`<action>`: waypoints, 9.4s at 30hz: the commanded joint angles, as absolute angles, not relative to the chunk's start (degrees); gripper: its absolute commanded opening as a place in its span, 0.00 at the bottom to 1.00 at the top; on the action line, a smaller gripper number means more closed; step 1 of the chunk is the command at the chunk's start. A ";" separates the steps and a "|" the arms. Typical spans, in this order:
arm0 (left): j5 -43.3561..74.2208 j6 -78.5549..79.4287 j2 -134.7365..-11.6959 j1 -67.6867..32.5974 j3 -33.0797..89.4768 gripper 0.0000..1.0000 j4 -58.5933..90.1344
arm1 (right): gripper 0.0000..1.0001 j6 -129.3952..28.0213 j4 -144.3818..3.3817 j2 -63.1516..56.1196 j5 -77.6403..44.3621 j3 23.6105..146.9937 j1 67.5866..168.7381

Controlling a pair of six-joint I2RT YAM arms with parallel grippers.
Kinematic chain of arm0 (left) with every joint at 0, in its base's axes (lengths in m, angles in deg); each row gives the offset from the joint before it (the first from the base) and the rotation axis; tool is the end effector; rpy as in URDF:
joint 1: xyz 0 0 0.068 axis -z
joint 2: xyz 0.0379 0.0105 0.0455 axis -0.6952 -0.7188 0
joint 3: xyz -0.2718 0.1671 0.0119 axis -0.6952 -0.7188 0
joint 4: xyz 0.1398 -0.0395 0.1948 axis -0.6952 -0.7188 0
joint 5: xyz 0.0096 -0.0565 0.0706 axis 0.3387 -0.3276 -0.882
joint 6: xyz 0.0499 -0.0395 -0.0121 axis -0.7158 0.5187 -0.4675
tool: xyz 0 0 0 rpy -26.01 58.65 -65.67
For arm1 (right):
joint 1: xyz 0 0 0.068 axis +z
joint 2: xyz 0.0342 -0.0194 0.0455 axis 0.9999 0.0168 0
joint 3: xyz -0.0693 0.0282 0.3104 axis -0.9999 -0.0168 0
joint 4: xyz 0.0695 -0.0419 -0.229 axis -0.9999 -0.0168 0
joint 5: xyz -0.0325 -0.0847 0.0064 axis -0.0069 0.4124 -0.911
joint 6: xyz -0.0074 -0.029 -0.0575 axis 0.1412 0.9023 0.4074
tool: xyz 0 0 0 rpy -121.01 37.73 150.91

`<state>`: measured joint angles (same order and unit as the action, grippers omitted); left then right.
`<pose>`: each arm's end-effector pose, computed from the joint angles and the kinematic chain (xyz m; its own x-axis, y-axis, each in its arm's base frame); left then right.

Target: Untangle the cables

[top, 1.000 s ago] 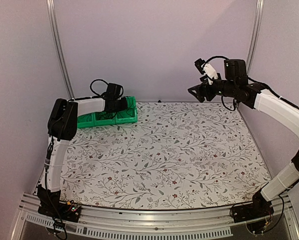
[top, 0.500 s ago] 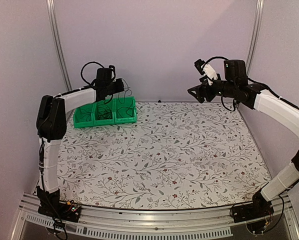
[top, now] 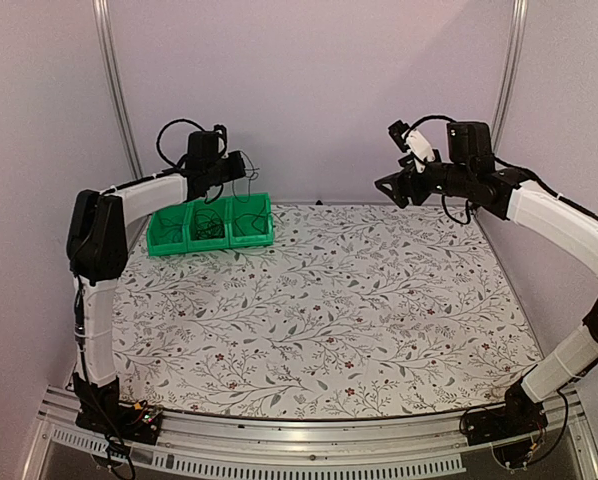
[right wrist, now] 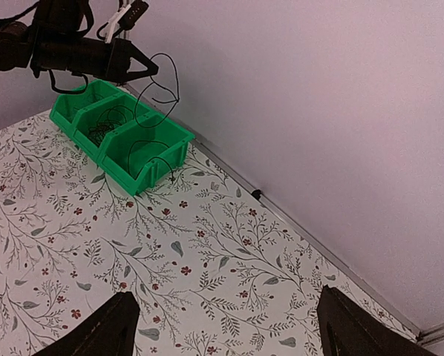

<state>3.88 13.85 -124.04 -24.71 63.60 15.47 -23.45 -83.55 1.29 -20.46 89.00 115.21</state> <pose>0.5255 -0.1814 0.3137 -0.3657 -0.3187 -0.8745 0.1370 0.9109 -0.3893 0.3045 0.1608 0.4157 -0.0811 -0.4210 -0.9034 -0.6702 0.6940 -0.2632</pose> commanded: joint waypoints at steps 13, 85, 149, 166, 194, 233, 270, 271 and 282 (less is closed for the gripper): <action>3.61 18.52 -132.41 -25.18 66.23 0.01 12.58 | 0.87 -23.06 -82.55 1.40 -20.72 86.73 114.95; 10.47 23.74 -143.59 -27.46 77.67 0.00 0.32 | 0.88 -24.71 -81.42 7.95 -20.73 86.95 114.11; 13.74 31.32 -140.92 -27.27 69.20 0.32 18.06 | 0.88 -26.19 -80.85 10.59 -22.84 86.66 113.03; 20.17 32.29 -146.90 -28.51 73.62 0.15 18.52 | 0.88 -25.86 -81.04 11.35 -22.62 86.83 113.03; 24.14 26.55 -131.44 -30.33 72.25 0.00 30.77 | 0.87 -24.78 -81.03 12.88 -23.45 88.58 113.03; 19.92 24.00 -108.24 -30.82 51.16 0.00 31.77 | 0.87 -25.91 -81.59 10.88 -26.33 85.33 113.82; 18.16 23.05 -113.13 -33.92 50.71 0.00 30.66 | 0.87 -23.77 -81.24 11.82 -24.21 83.62 113.91; 18.11 23.11 -113.39 -33.81 50.03 0.00 30.55 | 0.87 -23.71 -81.24 11.82 -24.12 83.61 113.91; 15.84 23.49 -120.14 -31.80 50.37 0.00 18.85 | 0.87 -23.48 -81.24 11.99 -24.20 82.98 113.91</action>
